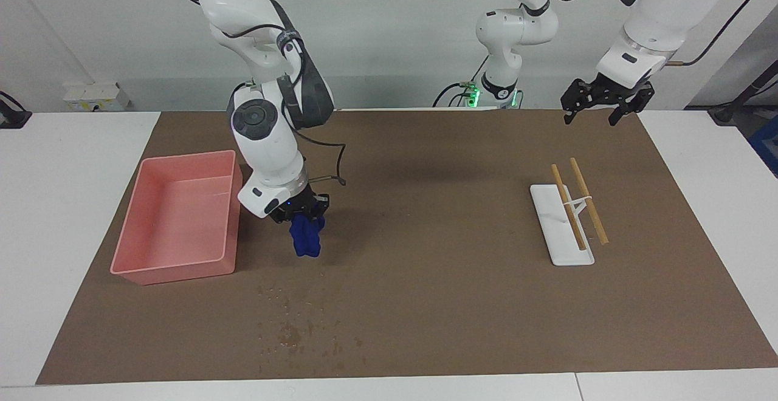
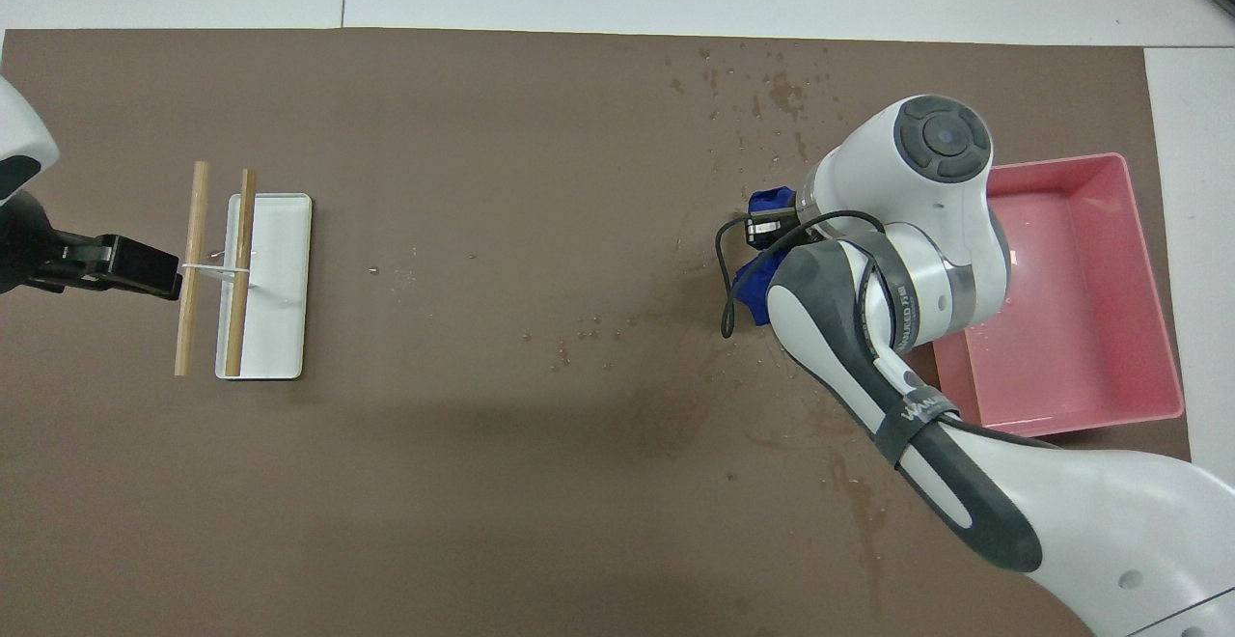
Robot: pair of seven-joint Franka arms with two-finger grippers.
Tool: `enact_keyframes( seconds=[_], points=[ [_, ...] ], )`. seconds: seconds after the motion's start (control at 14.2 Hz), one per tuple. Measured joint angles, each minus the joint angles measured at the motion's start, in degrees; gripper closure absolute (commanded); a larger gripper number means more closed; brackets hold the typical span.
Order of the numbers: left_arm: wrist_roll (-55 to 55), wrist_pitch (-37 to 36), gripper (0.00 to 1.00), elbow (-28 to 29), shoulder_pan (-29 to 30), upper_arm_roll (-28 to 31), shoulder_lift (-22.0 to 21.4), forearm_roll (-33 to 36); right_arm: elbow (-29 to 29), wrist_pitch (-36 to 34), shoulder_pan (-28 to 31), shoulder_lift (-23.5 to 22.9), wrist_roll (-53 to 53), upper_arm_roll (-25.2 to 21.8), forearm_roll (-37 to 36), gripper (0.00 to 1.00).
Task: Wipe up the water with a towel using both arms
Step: 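Slide the cloth back and forth across the wet area with the right gripper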
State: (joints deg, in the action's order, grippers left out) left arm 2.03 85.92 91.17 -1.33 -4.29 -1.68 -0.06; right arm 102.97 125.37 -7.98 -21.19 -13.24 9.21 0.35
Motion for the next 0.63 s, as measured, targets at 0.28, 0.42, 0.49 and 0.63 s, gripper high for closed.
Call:
enact_keyframes(
  seconds=[0.28,0.42,0.49,0.63],
  points=[
    [0.0,0.0,0.00,0.0,0.0,0.0,0.0,0.0,8.5,6.6,0.1,0.5,0.0,0.0,0.1,1.00],
    [0.0,0.0,0.00,0.0,0.0,0.0,0.0,0.0,9.8,7.7,0.1,0.8,0.0,-0.1,0.4,1.00],
    [0.0,0.0,0.00,0.0,0.0,0.0,0.0,0.0,10.1,7.5,0.1,1.1,0.0,-0.1,0.5,1.00],
    [0.0,0.0,0.00,0.0,0.0,0.0,0.0,0.0,11.2,7.3,0.1,1.8,0.0,0.0,0.7,1.00]
  ],
)
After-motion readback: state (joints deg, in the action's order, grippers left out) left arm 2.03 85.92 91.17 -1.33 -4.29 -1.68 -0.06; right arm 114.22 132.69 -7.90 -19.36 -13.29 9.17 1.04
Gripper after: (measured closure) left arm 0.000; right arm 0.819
